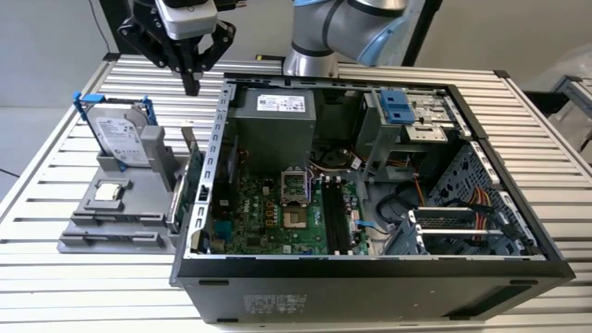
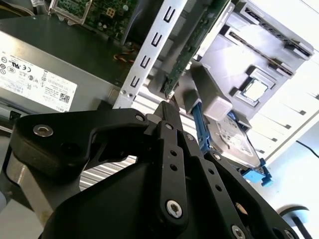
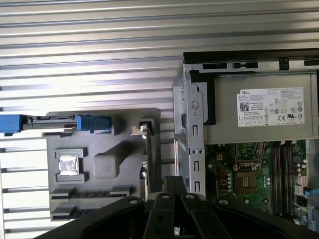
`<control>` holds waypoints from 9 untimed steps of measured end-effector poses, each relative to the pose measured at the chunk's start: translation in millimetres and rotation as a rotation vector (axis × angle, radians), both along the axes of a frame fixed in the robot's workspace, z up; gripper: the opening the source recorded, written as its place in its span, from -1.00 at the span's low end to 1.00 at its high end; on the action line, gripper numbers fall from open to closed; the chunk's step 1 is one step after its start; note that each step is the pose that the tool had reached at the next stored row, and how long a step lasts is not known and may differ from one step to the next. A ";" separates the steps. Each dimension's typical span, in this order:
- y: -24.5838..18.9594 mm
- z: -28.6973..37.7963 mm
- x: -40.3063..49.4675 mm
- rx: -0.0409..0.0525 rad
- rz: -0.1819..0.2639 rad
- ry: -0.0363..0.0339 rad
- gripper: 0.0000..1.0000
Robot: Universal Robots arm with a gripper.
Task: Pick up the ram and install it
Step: 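Reach for the ram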
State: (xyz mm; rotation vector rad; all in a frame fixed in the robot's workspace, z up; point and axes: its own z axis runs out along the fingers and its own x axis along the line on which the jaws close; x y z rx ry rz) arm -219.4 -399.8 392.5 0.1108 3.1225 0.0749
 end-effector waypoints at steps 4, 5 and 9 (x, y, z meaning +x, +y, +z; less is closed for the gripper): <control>0.0 -0.1 -3.1 -0.0001 0.000 0.0001 -1.00; 0.0 -0.1 -3.8 -0.0001 0.000 0.0001 -1.00; 0.0 -0.3 -6.6 0.0000 0.000 0.0002 -1.00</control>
